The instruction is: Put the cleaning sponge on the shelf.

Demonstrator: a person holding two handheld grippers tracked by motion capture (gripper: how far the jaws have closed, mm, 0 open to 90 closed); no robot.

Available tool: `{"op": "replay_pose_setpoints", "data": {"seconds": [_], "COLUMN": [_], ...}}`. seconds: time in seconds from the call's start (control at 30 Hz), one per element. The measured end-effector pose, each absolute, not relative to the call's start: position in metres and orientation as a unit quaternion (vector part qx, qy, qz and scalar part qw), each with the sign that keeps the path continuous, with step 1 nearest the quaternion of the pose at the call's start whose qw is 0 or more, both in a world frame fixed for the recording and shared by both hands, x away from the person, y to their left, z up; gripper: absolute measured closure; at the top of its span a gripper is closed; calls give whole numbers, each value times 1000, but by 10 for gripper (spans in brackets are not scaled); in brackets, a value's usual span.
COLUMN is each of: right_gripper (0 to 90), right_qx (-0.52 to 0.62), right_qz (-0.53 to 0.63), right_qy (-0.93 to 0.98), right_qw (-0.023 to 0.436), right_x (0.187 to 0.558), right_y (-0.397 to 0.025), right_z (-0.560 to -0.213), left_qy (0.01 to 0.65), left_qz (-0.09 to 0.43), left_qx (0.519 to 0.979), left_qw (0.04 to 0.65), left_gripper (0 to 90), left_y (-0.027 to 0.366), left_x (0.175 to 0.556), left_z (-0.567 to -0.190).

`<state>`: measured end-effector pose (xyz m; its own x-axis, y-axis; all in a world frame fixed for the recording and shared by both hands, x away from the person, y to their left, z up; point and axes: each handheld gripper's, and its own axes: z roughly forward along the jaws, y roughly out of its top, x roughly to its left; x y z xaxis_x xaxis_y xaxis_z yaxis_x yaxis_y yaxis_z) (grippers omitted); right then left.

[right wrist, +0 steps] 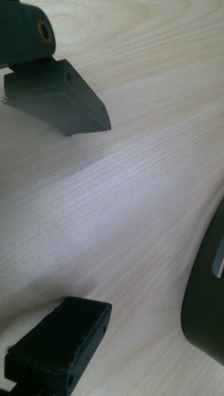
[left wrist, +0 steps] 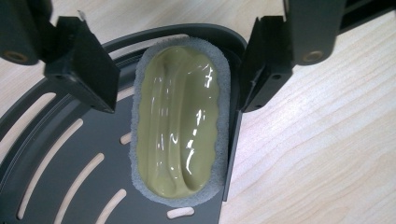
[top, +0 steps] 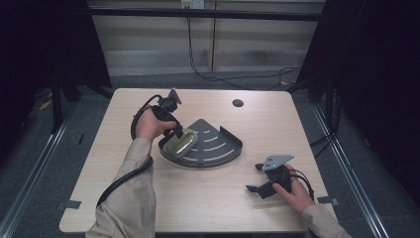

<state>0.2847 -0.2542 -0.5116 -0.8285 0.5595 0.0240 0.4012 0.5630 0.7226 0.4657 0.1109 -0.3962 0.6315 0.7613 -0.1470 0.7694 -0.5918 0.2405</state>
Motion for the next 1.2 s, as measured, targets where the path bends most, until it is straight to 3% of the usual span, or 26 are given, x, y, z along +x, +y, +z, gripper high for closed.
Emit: {"op": "replay_pose_setpoints", "data": {"seconds": [0.3, 1.2], "right_gripper": [106, 106], "right_qx": [273, 272], "right_qz": [379, 379], "right_qy": [878, 878], "right_qw": [105, 105], "right_x": [285, 285], "right_y": [-254, -254], "right_z": [-512, -512], "left_qy": [430, 427], "left_qz": [-12, -7], "left_qx": [891, 891], "left_qw": [148, 156], "left_gripper": [223, 218], "left_y": [118, 144], "left_x": [462, 437], "left_z": [-394, -394]}}
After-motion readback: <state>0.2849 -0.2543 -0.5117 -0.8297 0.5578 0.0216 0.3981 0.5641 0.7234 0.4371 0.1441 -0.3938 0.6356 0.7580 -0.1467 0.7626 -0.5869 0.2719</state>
